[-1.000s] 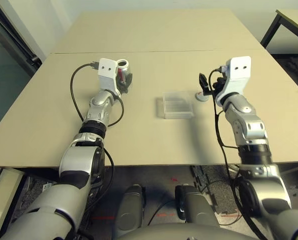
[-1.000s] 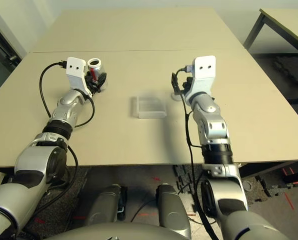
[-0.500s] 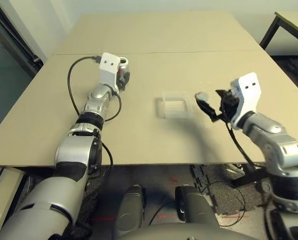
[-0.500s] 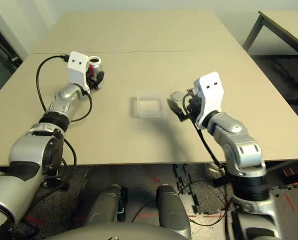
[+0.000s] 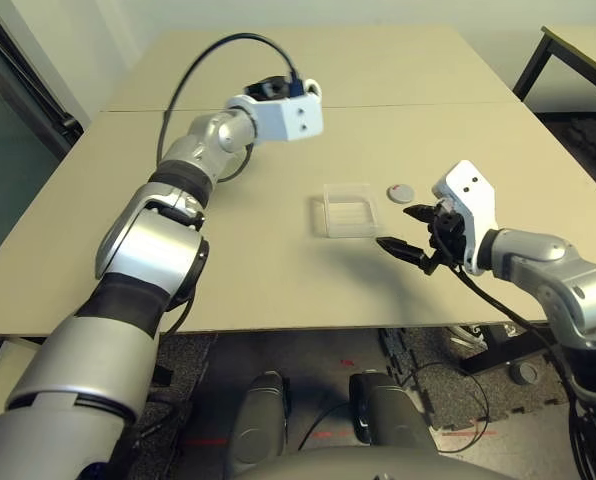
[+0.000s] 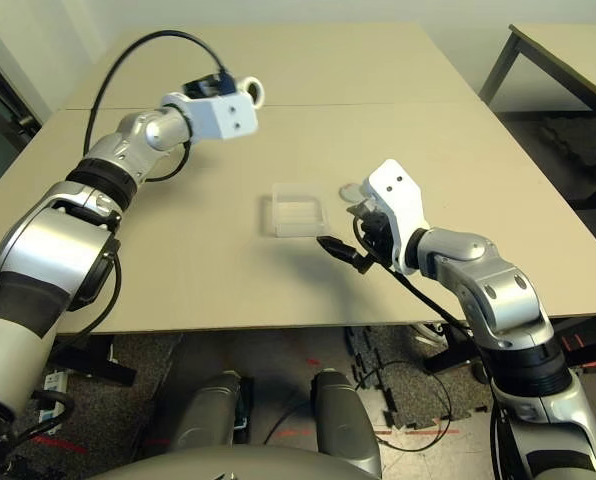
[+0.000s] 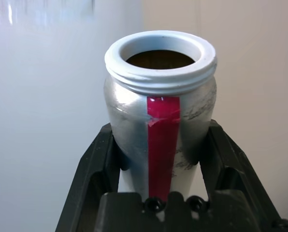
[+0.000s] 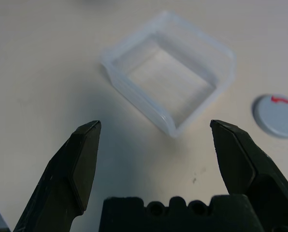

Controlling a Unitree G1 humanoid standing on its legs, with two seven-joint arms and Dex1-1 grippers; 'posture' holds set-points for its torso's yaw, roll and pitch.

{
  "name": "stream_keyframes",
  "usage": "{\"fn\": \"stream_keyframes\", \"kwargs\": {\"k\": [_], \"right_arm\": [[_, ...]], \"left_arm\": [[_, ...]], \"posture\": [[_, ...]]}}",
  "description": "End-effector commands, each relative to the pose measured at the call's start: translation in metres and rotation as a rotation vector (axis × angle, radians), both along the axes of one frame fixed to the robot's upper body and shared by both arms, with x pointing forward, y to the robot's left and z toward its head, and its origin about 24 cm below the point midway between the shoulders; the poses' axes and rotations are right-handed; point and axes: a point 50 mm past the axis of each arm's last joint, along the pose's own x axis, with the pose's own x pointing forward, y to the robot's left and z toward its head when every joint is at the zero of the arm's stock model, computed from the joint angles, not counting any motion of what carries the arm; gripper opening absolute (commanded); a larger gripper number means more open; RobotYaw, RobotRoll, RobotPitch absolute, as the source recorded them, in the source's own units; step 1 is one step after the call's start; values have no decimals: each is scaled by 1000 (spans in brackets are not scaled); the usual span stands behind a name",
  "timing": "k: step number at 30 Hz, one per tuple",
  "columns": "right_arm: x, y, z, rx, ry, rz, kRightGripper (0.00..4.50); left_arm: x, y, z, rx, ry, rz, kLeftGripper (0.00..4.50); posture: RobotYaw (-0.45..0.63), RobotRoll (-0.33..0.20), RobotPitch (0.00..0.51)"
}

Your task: Pour the medicine from the bottle into the box.

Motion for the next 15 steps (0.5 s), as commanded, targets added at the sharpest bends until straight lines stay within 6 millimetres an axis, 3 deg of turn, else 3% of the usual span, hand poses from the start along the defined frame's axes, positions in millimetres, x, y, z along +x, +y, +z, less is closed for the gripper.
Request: {"fn": "stream_keyframes", "kwargs": {"k": [1,7,15], "right_arm": [[6,4,-2,-18,-8,22,4500],[10,13,-1,2,-20,36,4500],[13,17,0,12,-28,40,4500]], "left_arm": [[-3,-13,-14,239,-69,-75,2464],[-6,-22,-34,466,-147,-147,2464],[-8,-28,-38,443,-145,-170,2464]], "posture": [[-81,0,80],[-92,0,83],[-94,0,85]]}}
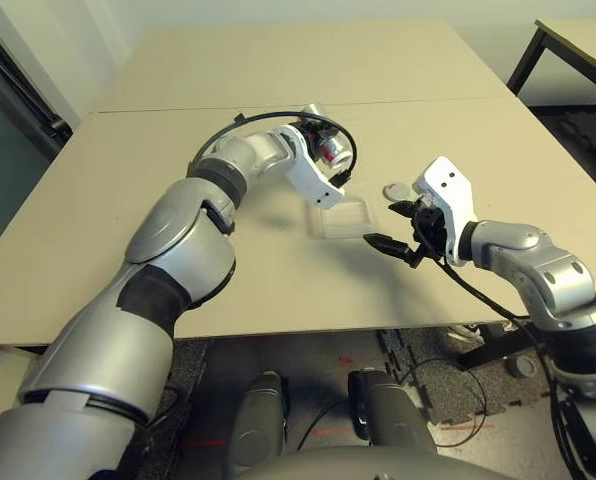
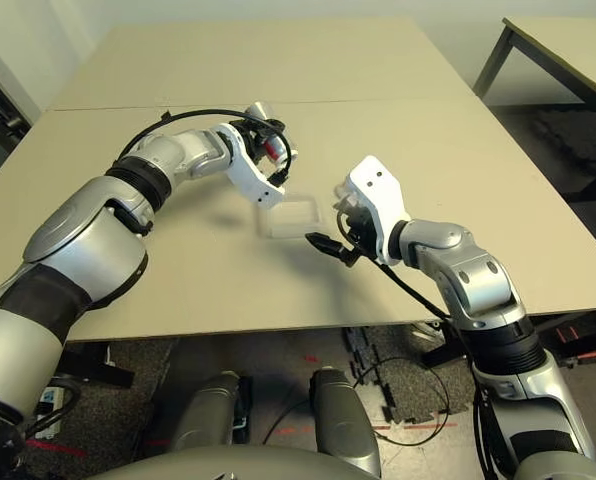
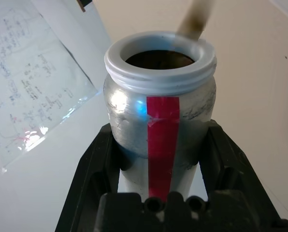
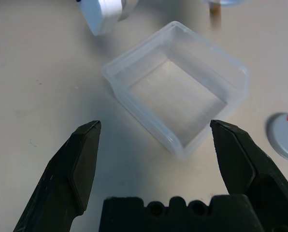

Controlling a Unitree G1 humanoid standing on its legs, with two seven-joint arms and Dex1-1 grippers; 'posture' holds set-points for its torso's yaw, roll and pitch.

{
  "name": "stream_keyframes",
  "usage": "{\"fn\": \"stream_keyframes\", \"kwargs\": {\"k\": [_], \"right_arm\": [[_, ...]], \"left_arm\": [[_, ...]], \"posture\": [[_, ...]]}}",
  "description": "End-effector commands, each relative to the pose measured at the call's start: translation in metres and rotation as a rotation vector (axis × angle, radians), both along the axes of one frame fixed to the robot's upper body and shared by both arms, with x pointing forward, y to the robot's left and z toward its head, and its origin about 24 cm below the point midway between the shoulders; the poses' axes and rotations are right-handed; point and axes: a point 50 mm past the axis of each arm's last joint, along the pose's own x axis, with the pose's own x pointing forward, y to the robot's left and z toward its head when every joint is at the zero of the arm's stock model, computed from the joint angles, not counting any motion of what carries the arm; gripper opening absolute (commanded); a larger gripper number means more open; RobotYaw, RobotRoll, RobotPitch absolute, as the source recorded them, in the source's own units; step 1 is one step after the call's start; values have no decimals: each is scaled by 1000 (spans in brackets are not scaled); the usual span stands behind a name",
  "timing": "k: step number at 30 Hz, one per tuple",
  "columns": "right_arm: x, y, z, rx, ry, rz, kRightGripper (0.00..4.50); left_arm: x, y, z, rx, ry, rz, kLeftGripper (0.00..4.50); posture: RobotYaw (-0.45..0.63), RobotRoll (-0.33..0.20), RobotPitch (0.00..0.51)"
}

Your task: Pour the medicine from the bottle into the box.

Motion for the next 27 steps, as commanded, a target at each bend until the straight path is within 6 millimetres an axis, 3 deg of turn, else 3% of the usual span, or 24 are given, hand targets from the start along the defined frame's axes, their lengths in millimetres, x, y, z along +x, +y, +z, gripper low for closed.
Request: {"fn": "stream_keyframes", "kwargs": {"k": [1,8,12,20,24,27], "right_arm": [[3,0,1,-6,-10,-6,4500],[5,-2,0,-4,-13,-15,4500],[7,-3,-1,-3,-14,-21,4500],[9,-6,1,6,-23,-33,4500],[11,-7,0,8,-22,-31,4500],[12,-7,0,15,-22,-22,4500]], "left_arm": [[0,-1,2,-28,7,7,2464],[1,1,4,-137,58,49,2464],[3,5,12,-460,218,139,2464],[15,51,17,-1502,633,418,2464],[16,73,6,-1786,690,488,2464],[14,81,-6,-1878,709,530,2464]], "posture": [[-94,0,85],[-82,0,89],[-79,0,89],[-65,0,84],[-52,0,81],[-40,0,81]]}}
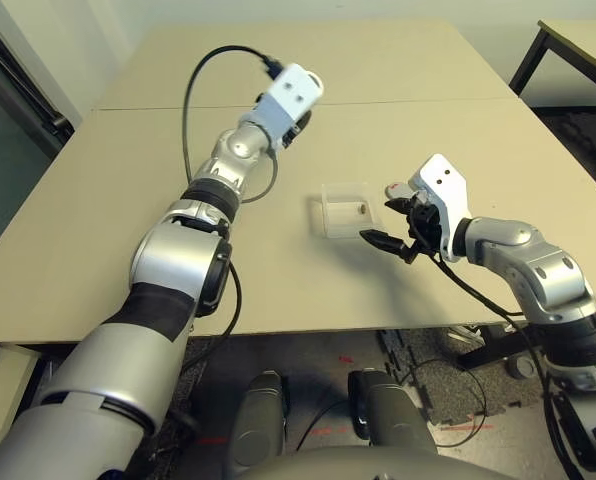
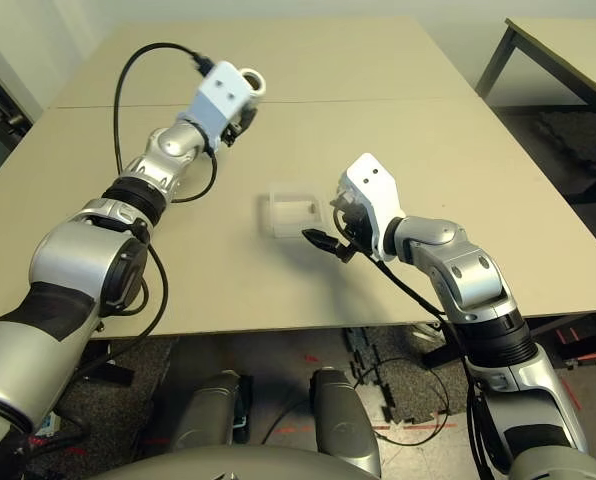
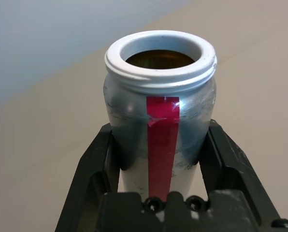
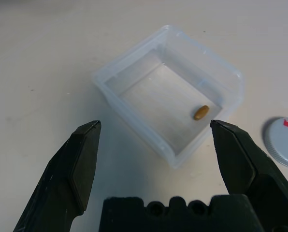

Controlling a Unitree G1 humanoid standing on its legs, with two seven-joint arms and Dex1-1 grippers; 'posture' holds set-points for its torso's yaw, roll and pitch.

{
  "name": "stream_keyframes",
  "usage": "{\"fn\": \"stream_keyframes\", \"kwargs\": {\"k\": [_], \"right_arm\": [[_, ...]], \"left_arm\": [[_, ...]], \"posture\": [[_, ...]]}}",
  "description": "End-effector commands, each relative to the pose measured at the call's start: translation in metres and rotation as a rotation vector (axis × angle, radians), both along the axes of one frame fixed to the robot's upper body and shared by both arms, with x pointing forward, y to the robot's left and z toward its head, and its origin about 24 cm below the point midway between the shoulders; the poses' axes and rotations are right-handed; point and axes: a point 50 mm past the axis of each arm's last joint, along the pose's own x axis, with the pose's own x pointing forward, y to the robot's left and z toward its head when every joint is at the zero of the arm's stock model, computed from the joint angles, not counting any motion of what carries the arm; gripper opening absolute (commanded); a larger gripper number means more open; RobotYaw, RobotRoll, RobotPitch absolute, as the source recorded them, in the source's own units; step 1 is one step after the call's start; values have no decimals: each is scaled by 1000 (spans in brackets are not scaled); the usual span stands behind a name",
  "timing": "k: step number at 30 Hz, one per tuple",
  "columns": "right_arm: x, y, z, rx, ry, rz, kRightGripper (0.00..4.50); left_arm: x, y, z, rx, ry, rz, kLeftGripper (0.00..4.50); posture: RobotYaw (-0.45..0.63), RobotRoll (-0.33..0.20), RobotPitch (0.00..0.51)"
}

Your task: Pour the medicine from the bottle into the box.

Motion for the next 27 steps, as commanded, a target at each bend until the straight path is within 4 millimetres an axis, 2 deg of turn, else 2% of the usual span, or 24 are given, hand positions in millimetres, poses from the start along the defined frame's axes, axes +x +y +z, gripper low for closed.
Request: {"fn": "stream_keyframes", "kwargs": {"k": [1,11,27], "right_arm": [[3,-3,2,4,-14,2,4500],[5,0,5,31,-14,17,4500],[7,0,6,45,-26,4,4500]], "left_arm": [[-2,8,-15,-100,55,52,2464],[-13,23,-62,-196,211,147,2464],[-25,19,-93,-161,283,131,2464]], "posture": [[-39,0,81],[-39,0,80],[-47,0,69]]}}
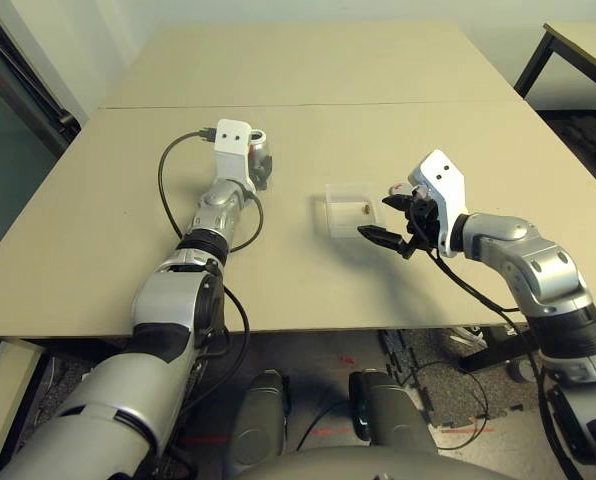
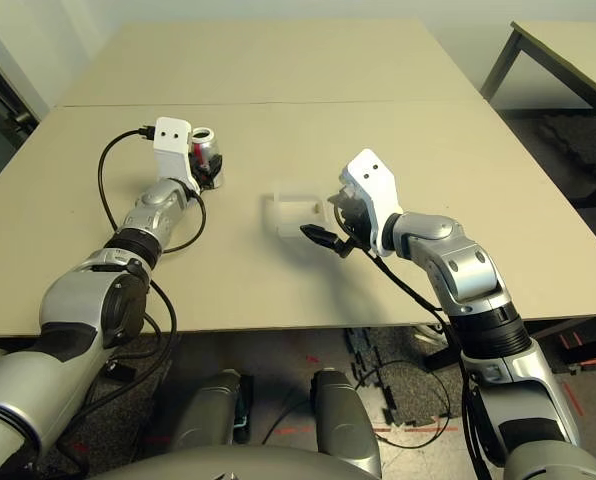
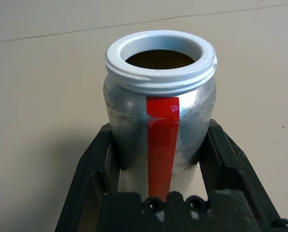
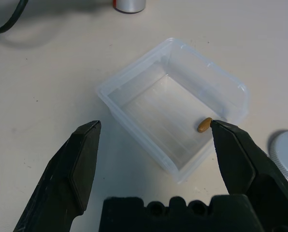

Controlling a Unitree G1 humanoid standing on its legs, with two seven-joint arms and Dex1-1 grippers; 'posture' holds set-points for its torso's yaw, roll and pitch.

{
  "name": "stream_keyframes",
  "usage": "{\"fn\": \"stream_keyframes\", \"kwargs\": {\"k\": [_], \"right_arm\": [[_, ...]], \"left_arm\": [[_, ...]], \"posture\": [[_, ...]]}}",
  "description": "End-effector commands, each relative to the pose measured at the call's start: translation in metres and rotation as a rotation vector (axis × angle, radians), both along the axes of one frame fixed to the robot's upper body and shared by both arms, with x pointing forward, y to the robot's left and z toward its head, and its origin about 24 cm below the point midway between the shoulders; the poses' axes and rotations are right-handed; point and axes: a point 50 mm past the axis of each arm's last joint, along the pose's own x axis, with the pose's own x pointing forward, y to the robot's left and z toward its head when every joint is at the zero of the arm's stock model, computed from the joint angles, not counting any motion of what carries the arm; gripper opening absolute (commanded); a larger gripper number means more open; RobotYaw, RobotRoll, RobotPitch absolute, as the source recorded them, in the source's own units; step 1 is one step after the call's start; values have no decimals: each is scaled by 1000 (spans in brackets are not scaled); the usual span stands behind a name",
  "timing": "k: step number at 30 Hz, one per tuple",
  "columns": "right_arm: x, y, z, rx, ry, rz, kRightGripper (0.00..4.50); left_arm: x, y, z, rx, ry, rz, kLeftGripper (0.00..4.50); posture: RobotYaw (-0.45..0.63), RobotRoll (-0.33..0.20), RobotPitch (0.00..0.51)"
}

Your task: Pour the medicine from the bottle into the box.

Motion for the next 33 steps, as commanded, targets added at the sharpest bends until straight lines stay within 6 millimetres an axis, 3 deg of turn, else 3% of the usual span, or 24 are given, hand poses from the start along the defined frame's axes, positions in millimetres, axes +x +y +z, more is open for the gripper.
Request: {"fn": "stream_keyframes", "kwargs": {"k": [1,16,21,33], "right_arm": [[2,-3,5,14,-23,-14,4500],[7,-4,8,24,-34,-27,4500],[8,-4,10,27,-40,-26,4500],[9,-5,11,31,-45,-27,4500]], "left_arm": [[-6,-3,-17,3,63,-11,2464],[-6,0,-15,-43,42,-3,2464],[-6,1,-13,-56,28,-6,4348],[-8,1,-16,-58,22,-33,4465]], "posture": [[-47,0,69],[-38,0,72],[-33,0,72],[-29,0,77]]}}
